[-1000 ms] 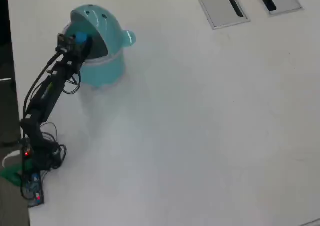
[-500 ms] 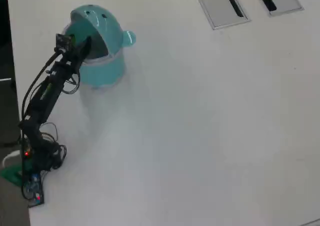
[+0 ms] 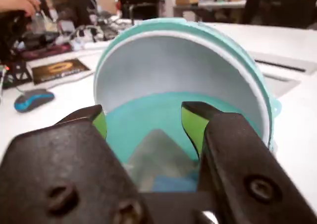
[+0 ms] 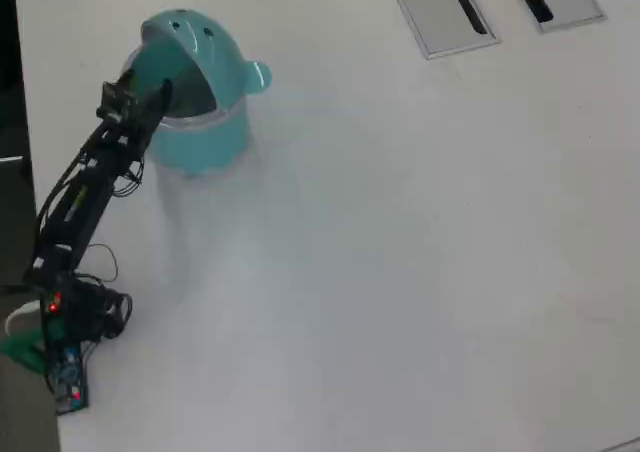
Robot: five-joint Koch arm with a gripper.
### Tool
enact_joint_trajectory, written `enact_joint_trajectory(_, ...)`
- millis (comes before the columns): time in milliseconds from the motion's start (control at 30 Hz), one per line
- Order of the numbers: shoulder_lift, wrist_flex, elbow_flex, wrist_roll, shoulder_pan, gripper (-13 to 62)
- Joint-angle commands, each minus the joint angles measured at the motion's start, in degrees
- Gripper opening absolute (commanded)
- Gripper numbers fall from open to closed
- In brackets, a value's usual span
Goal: Grasp RGB lego blocks and put them in the bin one by one.
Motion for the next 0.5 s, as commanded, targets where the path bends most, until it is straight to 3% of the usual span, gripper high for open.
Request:
enact_joint_trajectory(0, 3.34, -4.66, -2.72, 3.34, 0.7, 27.9)
enact_joint_trajectory(467, 14.33, -4.75, 3.08, 15.64, 5.8, 31.7)
